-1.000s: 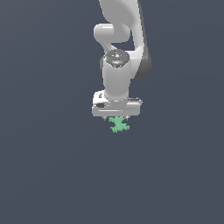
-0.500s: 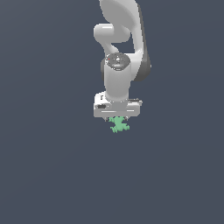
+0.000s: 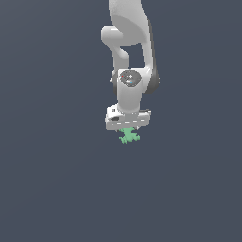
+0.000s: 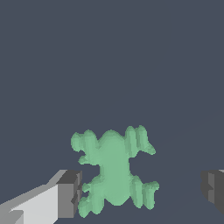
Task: Pick up the object and move it to a goal position.
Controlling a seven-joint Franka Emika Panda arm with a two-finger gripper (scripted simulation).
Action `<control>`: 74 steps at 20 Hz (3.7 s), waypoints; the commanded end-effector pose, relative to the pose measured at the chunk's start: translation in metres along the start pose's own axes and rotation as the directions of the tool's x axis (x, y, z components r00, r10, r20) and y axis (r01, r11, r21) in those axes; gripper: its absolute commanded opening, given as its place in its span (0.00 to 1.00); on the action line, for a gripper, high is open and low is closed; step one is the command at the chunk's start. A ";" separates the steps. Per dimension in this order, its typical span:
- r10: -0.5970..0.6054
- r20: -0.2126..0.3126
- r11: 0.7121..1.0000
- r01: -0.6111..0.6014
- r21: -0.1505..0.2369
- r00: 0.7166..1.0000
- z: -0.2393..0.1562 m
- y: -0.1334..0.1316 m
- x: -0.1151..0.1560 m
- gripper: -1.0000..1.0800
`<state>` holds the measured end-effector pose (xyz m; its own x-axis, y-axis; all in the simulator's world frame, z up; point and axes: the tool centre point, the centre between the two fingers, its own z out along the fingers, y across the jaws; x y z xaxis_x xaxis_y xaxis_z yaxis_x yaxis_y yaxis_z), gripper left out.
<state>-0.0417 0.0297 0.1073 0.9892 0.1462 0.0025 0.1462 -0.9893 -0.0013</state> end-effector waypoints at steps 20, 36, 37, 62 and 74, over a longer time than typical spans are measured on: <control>-0.107 0.003 0.994 0.107 -0.001 0.994 0.054 -0.015 -0.034 0.96; -0.110 0.003 0.994 0.110 -0.001 0.994 0.094 -0.015 -0.035 0.00; -0.110 0.003 0.994 0.110 -0.001 0.994 0.094 -0.015 -0.035 0.00; -0.110 0.002 0.994 0.110 -0.002 0.994 0.020 -0.014 -0.054 0.00; -0.110 0.003 0.994 0.110 -0.001 0.994 -0.059 -0.014 -0.071 0.00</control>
<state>-0.1125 0.0332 0.1587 0.9671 0.2543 0.0010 0.2543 -0.9671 0.0003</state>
